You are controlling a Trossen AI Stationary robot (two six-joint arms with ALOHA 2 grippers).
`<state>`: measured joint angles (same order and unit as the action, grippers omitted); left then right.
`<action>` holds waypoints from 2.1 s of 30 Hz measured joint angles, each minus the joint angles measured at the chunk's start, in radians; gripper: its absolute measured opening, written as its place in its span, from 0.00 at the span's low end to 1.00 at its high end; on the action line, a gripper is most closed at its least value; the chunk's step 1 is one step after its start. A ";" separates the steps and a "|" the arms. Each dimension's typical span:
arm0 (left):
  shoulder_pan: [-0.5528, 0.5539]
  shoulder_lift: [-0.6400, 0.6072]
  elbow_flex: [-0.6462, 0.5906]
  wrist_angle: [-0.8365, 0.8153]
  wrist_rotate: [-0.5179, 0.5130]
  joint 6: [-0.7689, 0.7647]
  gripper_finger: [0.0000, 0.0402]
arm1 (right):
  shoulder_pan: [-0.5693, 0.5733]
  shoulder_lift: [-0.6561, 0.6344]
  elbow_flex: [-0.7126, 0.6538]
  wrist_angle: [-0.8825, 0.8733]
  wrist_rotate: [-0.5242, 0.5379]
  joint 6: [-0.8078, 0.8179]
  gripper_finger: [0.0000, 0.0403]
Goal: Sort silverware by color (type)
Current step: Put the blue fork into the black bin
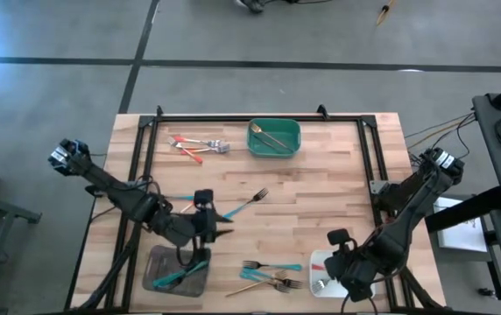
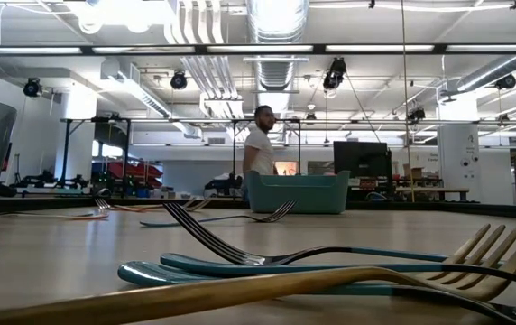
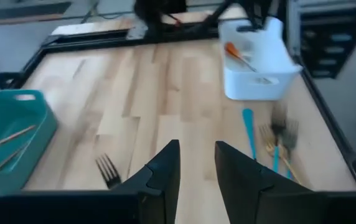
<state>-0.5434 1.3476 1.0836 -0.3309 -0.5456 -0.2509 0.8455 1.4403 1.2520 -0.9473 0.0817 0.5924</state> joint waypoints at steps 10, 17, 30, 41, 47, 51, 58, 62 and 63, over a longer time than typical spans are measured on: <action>0.229 0.106 -0.002 -0.079 0.289 -0.229 0.21 | -0.004 -0.001 0.058 -0.217 0.116 0.003 0.12; 0.347 0.275 0.005 -0.081 0.451 -0.237 0.21 | -0.055 -0.017 0.069 -0.398 0.139 0.110 0.12; 0.394 0.519 0.157 -0.177 0.361 -0.082 0.21 | -0.092 -0.023 0.069 -0.409 0.189 0.104 0.12; 0.483 0.622 0.223 -0.291 0.319 -0.020 0.24 | -0.092 -0.023 0.068 -0.408 0.196 0.107 0.12; 0.527 0.627 0.203 -0.291 0.421 -0.023 0.24 | -0.092 -0.023 0.068 -0.406 0.209 0.107 0.12; 0.526 0.627 0.207 -0.293 0.415 -0.020 0.24 | -0.092 -0.023 0.068 -0.405 0.210 0.107 0.12; 0.526 0.625 0.212 -0.296 0.372 -0.029 0.24 | -0.094 -0.023 0.068 -0.405 0.244 0.154 0.12; 0.526 0.623 0.212 -0.299 0.431 -0.048 0.24 | -0.097 -0.023 0.068 -0.404 0.252 0.193 0.12; 0.525 0.622 0.212 -0.299 0.460 -0.049 0.24 | -0.097 -0.023 0.068 -0.404 0.252 0.199 0.12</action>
<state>-0.0181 1.9696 1.2953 -0.6296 -0.0856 -0.3003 0.7490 1.4178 1.3197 -1.3515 0.3341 0.7915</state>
